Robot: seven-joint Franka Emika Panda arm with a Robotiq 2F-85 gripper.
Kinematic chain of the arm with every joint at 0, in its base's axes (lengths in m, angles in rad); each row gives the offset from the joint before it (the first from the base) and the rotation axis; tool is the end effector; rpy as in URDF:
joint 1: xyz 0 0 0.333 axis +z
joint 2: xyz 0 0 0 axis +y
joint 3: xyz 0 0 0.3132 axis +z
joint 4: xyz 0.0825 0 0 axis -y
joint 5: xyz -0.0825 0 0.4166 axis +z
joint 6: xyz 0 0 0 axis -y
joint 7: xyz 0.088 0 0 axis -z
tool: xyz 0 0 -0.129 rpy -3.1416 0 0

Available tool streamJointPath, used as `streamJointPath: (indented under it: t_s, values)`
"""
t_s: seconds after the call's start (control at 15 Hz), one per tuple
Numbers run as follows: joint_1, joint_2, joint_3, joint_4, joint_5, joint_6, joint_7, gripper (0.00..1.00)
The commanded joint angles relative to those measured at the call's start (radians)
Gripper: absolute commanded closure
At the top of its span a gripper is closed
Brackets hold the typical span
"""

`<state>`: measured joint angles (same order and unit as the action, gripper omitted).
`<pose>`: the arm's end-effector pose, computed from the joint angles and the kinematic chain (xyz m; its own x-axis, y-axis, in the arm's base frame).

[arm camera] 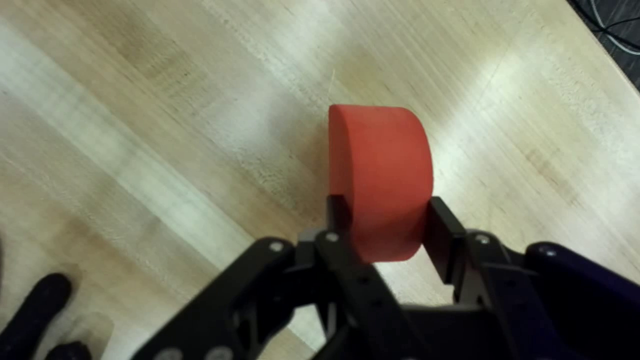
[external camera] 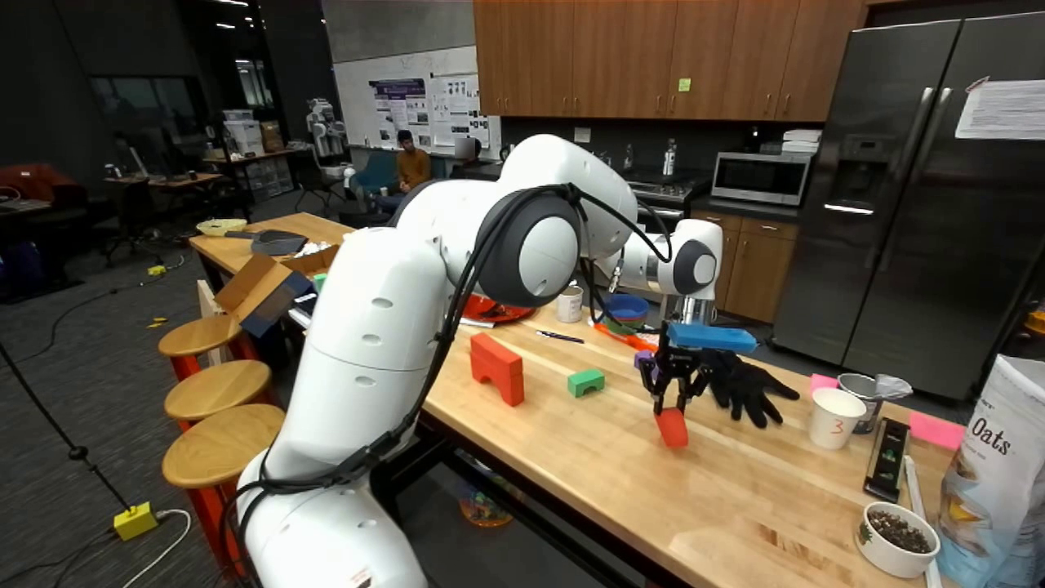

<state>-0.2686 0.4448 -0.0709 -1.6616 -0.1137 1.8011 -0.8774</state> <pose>0.6149 -0.2265 0.2907 0.7860 0.5454 -0.2911 0.5255 -0.8375 -0.1502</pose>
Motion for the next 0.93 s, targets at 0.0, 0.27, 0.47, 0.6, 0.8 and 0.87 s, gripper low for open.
streamJointPath:
  t_s: [0.0,0.27,0.47,0.6,0.8,0.87]
  values:
    - [0.008,-0.026,0.006,0.066,0.023,-0.042,-0.01,0.84]
    - [0.064,-0.04,0.004,0.253,-0.115,-0.134,-0.078,0.84]
    - [0.113,-0.022,0.005,0.446,-0.232,-0.257,-0.174,0.84]
    - [0.149,0.001,0.009,0.57,-0.309,-0.319,-0.257,0.84]
    - [0.178,0.031,0.018,0.682,-0.361,-0.291,-0.393,0.84]
    - [0.184,0.038,0.02,0.705,-0.361,-0.27,-0.425,0.84]
